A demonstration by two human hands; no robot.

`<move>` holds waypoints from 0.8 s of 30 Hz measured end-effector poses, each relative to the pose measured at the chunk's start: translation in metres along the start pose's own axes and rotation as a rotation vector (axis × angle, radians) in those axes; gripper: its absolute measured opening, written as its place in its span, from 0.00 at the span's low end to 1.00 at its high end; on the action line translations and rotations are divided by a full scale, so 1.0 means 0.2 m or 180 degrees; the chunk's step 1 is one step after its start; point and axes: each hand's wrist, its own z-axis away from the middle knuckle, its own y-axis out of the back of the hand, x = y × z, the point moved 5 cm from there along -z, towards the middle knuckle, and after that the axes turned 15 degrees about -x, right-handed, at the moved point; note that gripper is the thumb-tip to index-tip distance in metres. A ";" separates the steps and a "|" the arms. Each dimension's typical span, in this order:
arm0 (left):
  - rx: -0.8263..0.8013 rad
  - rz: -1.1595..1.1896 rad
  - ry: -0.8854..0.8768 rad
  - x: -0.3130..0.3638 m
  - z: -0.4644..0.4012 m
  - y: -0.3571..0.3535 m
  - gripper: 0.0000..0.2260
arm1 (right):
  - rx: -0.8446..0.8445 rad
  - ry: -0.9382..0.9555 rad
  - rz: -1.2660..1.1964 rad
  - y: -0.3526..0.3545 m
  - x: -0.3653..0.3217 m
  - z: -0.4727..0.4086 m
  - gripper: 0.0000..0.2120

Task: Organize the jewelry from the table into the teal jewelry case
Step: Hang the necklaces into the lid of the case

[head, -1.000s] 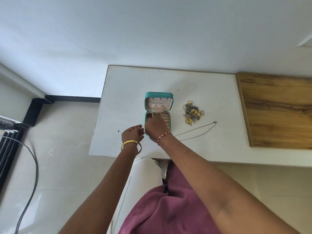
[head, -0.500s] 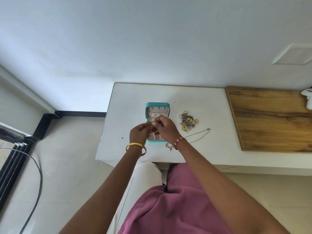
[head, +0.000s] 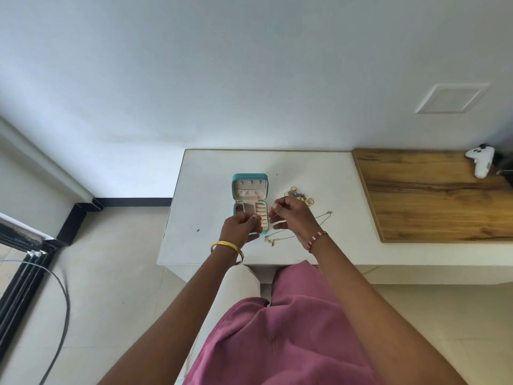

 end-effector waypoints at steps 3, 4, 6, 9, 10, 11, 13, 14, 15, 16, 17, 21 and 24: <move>-0.0054 0.0408 0.0012 0.03 0.03 -0.04 0.09 | -0.0160 -0.0025 -0.0469 -0.02 -0.01 0.05 0.10; -0.0063 0.0552 0.0007 0.05 0.04 -0.06 0.10 | -0.0179 -0.0020 -0.0532 -0.02 -0.02 0.06 0.10; -0.0054 0.0742 -0.0011 0.07 0.06 -0.08 0.11 | -0.0180 -0.0001 -0.0463 -0.02 -0.04 0.08 0.11; 0.0022 0.1008 -0.0091 0.09 0.07 -0.10 0.09 | -0.0133 -0.0021 -0.0225 0.00 -0.06 0.11 0.12; 0.0057 0.1093 -0.0123 0.10 0.07 -0.10 0.08 | -0.0131 -0.0036 -0.0173 0.00 -0.07 0.11 0.13; 0.0086 0.1150 -0.0154 0.10 0.07 -0.09 0.08 | -0.0135 -0.0051 -0.0127 0.01 -0.07 0.12 0.13; 0.0121 0.1166 -0.0223 0.10 0.07 -0.08 0.10 | -0.0158 -0.0092 -0.0047 0.03 -0.06 0.14 0.14; 0.0123 0.1135 -0.0256 0.10 0.08 -0.07 0.10 | -0.0164 -0.0114 -0.0025 0.04 -0.06 0.14 0.14; 0.0125 0.1084 -0.0285 0.11 0.08 -0.07 0.10 | -0.0149 -0.0133 -0.0025 0.05 -0.05 0.15 0.15; 0.0131 0.1023 -0.0307 0.11 0.08 -0.06 0.10 | -0.0109 -0.0151 -0.0040 0.06 -0.05 0.15 0.15; 0.0132 0.0948 -0.0325 0.10 0.08 -0.05 0.10 | -0.0068 -0.0168 -0.0049 0.06 -0.04 0.16 0.15; -0.0027 0.0695 -0.0360 0.11 0.09 -0.04 0.09 | 0.0076 -0.0200 0.0038 0.09 -0.04 0.16 0.12; -0.0366 0.0644 -0.0335 0.14 0.10 -0.05 0.09 | 0.0268 -0.0132 0.0416 0.11 -0.07 0.15 0.06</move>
